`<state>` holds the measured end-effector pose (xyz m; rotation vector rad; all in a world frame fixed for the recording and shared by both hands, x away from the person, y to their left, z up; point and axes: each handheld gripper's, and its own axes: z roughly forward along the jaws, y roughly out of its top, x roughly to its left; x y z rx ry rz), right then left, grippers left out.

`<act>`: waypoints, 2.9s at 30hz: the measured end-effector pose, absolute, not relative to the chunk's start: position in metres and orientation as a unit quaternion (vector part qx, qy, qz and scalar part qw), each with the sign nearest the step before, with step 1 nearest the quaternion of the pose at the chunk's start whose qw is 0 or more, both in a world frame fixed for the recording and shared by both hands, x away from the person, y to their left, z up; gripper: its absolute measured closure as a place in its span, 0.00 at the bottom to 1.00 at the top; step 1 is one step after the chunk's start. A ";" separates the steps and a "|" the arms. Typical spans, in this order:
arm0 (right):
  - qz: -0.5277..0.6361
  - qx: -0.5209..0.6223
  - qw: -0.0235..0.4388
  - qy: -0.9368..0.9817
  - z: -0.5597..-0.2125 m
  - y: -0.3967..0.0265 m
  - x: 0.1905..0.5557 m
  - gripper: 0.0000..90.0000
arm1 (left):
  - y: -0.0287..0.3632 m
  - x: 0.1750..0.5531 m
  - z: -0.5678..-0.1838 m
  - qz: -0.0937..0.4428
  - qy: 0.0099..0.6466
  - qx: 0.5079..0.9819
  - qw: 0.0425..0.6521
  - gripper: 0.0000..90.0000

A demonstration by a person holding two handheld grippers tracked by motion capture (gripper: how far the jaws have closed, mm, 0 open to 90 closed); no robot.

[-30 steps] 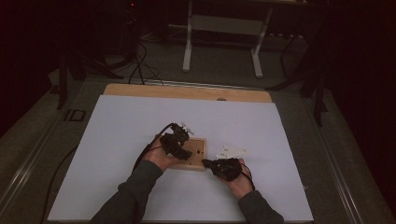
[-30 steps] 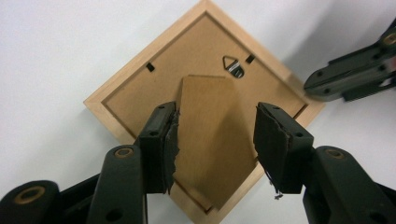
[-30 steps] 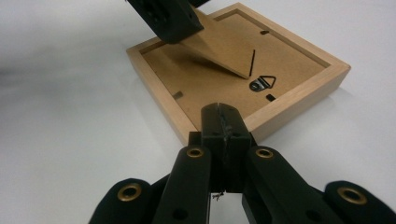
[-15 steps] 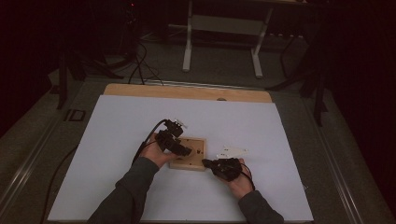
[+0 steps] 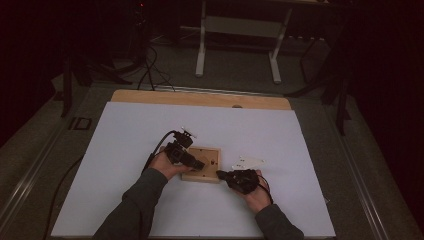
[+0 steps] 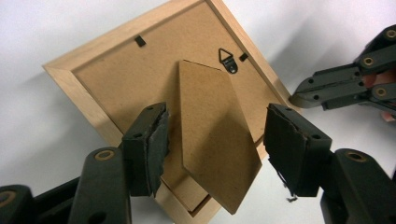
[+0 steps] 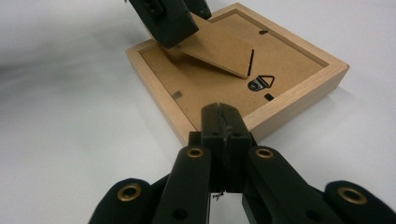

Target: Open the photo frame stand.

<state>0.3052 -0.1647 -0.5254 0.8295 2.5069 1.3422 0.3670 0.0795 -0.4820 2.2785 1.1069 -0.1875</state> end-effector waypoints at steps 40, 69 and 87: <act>0.451 0.281 0.091 0.842 -0.525 -0.166 0.306 0.99 | 0.076 0.365 -0.484 -0.072 0.414 0.864 0.276 0.61; 0.443 0.325 0.085 0.832 -0.506 -0.176 0.336 0.72 | 0.075 0.330 -0.485 0.028 0.375 0.871 0.316 0.61; 0.440 0.346 0.047 0.827 -0.503 -0.176 0.356 0.54 | 0.076 0.317 -0.489 0.062 0.361 0.867 0.337 0.61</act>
